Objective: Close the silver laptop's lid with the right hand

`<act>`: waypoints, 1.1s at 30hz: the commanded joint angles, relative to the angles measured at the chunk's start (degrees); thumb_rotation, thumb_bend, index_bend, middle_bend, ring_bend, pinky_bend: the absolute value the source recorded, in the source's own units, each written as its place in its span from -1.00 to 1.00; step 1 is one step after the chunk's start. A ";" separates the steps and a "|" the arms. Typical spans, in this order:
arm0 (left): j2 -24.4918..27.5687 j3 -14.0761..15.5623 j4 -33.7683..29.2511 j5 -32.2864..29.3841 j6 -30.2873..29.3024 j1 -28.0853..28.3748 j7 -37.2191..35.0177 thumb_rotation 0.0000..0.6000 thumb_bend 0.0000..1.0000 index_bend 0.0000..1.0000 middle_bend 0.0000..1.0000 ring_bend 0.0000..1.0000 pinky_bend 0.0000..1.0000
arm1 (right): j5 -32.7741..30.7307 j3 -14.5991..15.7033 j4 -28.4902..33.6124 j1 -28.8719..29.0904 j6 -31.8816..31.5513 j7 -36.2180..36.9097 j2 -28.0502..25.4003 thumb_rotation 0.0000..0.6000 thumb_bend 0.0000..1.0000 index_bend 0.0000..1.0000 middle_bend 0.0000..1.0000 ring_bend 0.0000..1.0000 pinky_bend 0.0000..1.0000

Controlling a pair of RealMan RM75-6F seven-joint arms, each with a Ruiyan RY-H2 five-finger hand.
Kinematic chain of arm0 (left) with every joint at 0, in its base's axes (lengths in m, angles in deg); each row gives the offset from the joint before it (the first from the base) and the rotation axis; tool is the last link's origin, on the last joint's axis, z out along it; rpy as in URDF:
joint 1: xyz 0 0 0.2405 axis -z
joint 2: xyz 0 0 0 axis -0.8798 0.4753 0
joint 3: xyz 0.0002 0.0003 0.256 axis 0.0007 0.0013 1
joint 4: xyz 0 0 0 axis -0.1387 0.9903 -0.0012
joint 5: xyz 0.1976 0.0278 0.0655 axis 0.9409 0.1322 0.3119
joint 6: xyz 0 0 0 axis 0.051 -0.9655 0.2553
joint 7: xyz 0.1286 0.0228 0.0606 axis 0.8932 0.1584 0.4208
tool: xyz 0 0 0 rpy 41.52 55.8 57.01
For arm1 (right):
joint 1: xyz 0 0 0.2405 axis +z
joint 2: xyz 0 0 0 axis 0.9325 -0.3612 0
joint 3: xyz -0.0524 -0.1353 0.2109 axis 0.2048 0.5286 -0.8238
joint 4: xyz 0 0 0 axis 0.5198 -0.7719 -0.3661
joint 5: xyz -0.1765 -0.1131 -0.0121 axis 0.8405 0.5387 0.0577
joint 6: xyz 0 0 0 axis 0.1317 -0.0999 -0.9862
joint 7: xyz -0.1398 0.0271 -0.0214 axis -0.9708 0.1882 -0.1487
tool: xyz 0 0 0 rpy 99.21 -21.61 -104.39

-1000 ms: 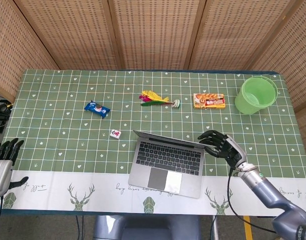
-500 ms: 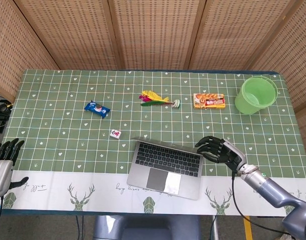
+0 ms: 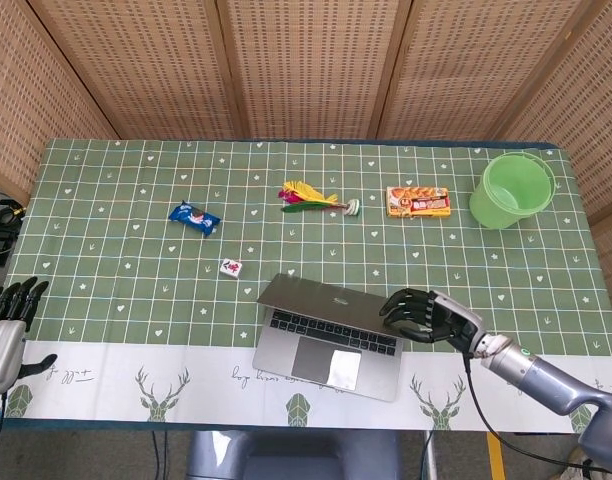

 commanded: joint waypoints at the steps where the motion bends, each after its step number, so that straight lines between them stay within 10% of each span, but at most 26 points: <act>1: 0.00 0.06 -0.01 0.02 0.11 0.03 0.04 1.00 -1.00 -1.00 -1.00 -1.00 -1.00 | 0.81 2.16 -1.19 1.37 -1.51 0.49 0.85 1.00 -0.07 -0.15 -0.09 -0.19 -0.38; 33: -0.08 0.41 -0.04 0.13 0.72 0.29 0.36 1.00 -1.00 -1.00 -1.00 -1.00 -1.00 | -1.54 13.16 -4.27 7.47 -4.51 -3.40 10.14 1.00 -0.10 -0.15 -0.09 -0.19 -0.38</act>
